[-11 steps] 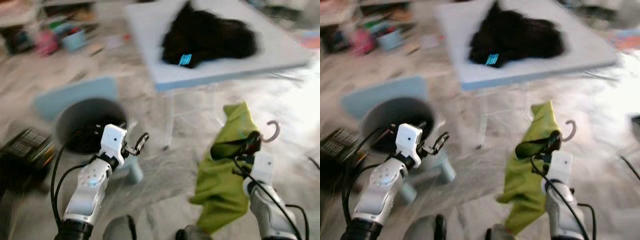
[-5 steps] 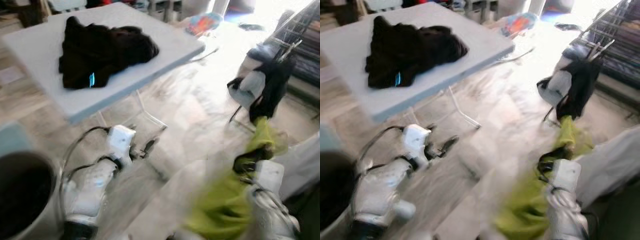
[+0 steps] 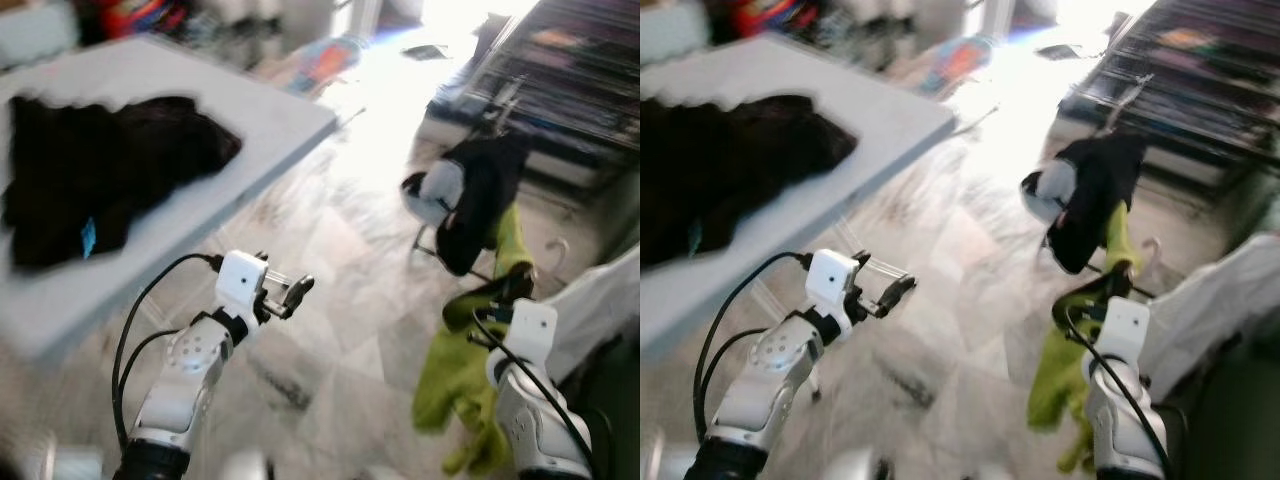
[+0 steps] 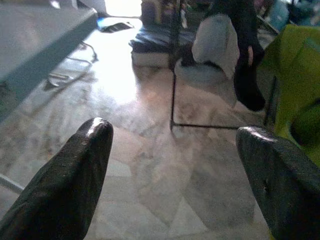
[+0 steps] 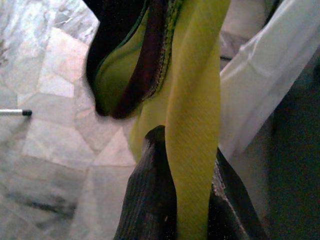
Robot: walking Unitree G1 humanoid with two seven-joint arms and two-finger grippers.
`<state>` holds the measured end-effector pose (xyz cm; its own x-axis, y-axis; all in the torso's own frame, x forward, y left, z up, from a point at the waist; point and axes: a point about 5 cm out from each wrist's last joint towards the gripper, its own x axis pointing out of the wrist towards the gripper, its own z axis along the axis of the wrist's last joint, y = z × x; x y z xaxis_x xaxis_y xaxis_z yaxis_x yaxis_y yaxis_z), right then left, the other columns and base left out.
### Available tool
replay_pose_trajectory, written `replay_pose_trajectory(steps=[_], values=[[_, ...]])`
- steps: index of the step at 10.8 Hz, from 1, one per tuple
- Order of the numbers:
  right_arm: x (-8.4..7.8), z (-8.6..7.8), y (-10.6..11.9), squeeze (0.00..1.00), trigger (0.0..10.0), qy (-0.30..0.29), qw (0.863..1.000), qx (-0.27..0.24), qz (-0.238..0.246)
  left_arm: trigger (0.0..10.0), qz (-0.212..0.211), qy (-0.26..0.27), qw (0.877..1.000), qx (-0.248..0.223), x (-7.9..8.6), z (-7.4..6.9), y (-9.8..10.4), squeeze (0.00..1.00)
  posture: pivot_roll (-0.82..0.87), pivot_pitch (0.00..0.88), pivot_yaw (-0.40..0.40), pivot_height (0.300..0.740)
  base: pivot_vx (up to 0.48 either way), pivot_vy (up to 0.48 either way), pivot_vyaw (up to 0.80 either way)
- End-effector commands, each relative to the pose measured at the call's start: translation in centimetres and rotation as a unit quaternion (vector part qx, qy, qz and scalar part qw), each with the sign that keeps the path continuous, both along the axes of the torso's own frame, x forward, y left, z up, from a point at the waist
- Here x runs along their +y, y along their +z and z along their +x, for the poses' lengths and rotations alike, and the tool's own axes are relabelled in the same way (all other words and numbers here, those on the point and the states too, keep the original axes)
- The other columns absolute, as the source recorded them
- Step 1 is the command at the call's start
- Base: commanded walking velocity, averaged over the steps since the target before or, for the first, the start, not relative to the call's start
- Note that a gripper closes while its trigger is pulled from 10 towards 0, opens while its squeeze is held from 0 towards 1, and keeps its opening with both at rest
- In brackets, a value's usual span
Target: Hang hanger
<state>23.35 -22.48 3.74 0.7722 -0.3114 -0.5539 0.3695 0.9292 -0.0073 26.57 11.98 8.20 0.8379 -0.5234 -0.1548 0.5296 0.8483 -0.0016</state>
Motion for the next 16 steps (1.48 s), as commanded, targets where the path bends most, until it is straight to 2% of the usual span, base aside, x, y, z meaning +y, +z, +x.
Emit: replay_pose_trajectory(steps=[1, 3, 7, 10, 16], values=[[0.1, 0.2, 0.2, 0.00, 10.0, 0.002, 1.000, -0.003, 0.001, 10.0, 0.000, -0.008, 1.000, 0.003, -0.1, 0.1, 0.2, 0.00, -0.07, 0.058, -0.023, 0.740, 0.356, 0.322, -0.79], [0.3, 0.4, 0.1, 0.00, 10.0, 0.002, 1.000, -0.001, 0.006, 10.0, 0.004, -0.025, 1.000, 0.006, -0.4, -0.3, 0.1, 0.00, -0.07, 0.057, -0.020, 0.740, 0.302, 0.163, -0.79], [0.6, 0.4, -0.1, 0.00, 10.0, -0.001, 1.000, 0.004, 0.011, 10.0, -0.003, -0.036, 0.999, 0.018, -1.1, -0.6, 0.0, 0.00, -0.07, 0.059, -0.016, 0.740, 0.000, 0.000, -0.78], [0.6, 0.7, -0.1, 0.00, 10.0, 0.002, 1.000, 0.005, 0.011, 10.0, -0.012, -0.032, 0.999, 0.012, -1.0, -0.4, 0.4, 0.00, -0.07, 0.058, -0.019, 0.740, 0.000, 0.000, -0.77], [1.1, 1.6, -0.1, 0.00, 10.0, 0.037, 0.999, 0.007, 0.022, 10.0, -0.005, -0.038, 0.999, 0.007, -0.9, -0.4, 0.4, 0.00, -0.06, 0.053, -0.021, 0.740, 0.327, 0.336, 0.00]])
